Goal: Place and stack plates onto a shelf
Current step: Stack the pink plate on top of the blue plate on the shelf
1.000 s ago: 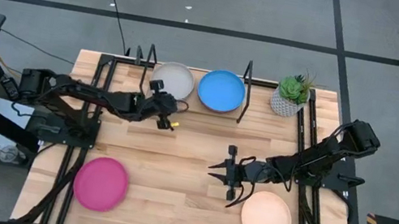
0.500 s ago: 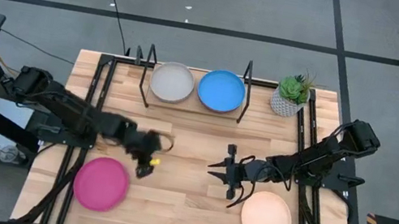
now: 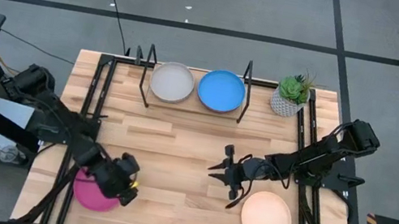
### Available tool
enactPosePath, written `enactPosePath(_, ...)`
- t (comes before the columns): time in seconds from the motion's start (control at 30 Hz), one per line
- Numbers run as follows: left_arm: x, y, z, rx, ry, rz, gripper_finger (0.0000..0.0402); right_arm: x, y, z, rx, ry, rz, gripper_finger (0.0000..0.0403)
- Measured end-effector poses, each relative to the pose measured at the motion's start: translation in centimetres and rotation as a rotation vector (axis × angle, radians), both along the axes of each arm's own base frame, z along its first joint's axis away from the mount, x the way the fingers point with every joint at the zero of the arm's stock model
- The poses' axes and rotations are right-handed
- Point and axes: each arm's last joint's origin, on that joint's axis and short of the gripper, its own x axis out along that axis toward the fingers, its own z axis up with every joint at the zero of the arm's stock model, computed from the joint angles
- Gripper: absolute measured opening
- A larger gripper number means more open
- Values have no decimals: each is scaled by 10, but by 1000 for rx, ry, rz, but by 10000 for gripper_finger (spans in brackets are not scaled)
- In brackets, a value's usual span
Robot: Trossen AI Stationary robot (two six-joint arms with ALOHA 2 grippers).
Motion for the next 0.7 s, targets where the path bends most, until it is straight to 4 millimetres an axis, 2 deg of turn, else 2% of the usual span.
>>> enactPosePath(0.17,-6,-11,0,-27,-11,78,109,2,-3,1,-16,-8,27,99)
enactPosePath(0.33,11,-29,7,-17,-13,51,109,4,-10,2,-15,-22,45,99)
enactPosePath(0.53,15,-39,9,90,227,75,109,8,-17,7,16,-69,92,99)
enactPosePath(0.7,18,-45,-1,68,355,153,109,10,-22,7,21,-69,89,99)
